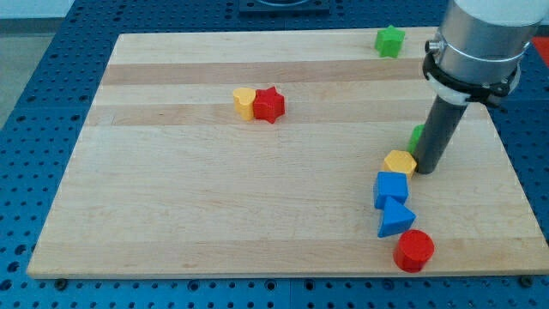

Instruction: Move the green circle toward the green star

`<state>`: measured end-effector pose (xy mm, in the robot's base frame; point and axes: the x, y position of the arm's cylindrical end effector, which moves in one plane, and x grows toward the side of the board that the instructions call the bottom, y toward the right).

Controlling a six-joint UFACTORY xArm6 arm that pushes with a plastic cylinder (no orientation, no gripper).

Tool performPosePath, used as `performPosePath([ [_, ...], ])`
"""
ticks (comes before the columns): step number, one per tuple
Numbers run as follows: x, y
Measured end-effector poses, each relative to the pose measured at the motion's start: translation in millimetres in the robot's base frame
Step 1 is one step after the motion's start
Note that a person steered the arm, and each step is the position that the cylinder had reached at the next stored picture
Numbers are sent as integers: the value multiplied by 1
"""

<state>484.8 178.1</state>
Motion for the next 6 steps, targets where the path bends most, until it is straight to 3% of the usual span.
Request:
performPosePath([
  [6,-49,3],
])
